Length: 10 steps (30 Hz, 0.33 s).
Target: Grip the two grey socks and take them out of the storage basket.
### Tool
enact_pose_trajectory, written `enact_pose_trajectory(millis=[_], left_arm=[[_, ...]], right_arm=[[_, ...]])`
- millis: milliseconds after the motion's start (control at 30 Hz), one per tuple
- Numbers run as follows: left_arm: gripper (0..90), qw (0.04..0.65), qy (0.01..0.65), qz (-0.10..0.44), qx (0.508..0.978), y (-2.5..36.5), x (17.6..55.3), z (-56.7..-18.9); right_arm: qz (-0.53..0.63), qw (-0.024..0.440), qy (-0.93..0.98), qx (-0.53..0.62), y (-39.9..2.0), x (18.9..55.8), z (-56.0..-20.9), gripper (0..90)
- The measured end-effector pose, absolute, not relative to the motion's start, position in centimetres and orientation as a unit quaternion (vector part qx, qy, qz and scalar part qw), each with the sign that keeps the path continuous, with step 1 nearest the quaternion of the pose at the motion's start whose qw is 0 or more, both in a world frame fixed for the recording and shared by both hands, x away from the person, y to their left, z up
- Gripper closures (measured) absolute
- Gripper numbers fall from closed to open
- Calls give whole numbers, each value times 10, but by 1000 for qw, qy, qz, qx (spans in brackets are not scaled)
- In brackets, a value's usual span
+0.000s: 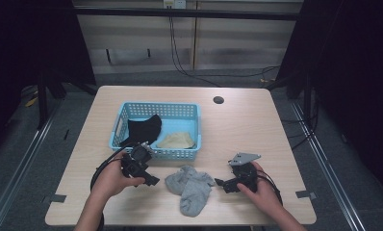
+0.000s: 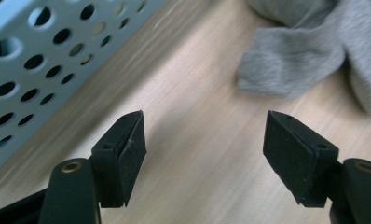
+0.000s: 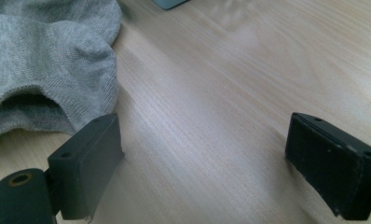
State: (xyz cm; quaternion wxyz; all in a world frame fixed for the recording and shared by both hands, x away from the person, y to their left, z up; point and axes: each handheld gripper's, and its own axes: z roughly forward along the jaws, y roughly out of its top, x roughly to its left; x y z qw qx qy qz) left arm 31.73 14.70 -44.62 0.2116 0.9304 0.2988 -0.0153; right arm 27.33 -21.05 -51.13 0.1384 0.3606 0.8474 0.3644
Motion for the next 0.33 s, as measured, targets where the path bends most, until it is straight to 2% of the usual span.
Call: enact_pose_trajectory(millis=[333], left_arm=[[270,218,286,-8,933,148,318,-456]], right_arm=[[364,138,847,362,-210,273,-511,104]])
